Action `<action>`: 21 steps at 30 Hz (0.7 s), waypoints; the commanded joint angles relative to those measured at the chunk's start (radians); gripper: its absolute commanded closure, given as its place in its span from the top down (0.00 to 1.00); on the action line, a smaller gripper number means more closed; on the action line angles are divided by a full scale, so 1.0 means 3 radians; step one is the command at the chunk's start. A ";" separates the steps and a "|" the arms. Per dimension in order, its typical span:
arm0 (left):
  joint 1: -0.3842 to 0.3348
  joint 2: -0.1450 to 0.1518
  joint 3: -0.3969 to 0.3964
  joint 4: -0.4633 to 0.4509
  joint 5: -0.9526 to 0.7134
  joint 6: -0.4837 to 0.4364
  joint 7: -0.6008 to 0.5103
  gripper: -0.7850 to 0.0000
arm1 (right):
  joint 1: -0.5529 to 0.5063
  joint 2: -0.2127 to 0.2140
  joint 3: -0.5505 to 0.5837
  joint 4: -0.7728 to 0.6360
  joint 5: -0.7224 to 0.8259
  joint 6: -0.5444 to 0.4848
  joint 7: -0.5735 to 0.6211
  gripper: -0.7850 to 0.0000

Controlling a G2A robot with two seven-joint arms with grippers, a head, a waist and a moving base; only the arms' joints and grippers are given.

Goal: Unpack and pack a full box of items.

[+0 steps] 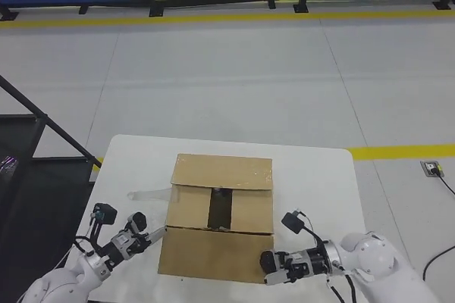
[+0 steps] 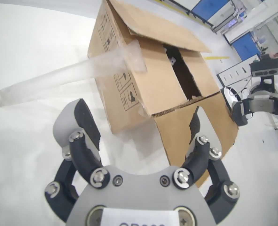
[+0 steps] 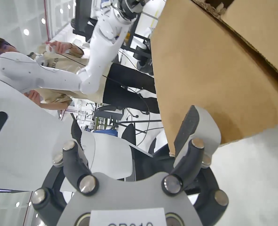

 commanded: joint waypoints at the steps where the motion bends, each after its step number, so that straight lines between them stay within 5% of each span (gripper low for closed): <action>1: 0.0006 0.0015 0.0013 0.0020 0.0105 -0.0050 -0.0109 1.00 | 0.0091 0.0006 -0.0108 0.0058 0.0041 -0.0050 -0.0050 1.00; 9: -0.0059 0.0039 0.0165 0.0115 0.0372 -0.0019 -0.0217 1.00 | 0.0274 -0.0002 -0.0109 0.0345 0.1084 -0.0462 -0.0472 1.00; 12: -0.0085 0.0046 0.0207 0.0151 0.0425 0.0001 -0.0220 1.00 | 0.0360 -0.0044 -0.0051 0.0648 0.1595 -0.0262 -0.0813 1.00; 21: -0.0097 0.0051 0.0221 0.0165 0.0451 0.0041 -0.0265 1.00 | 0.0360 -0.0044 -0.0051 0.0648 0.1595 -0.0262 -0.0813 1.00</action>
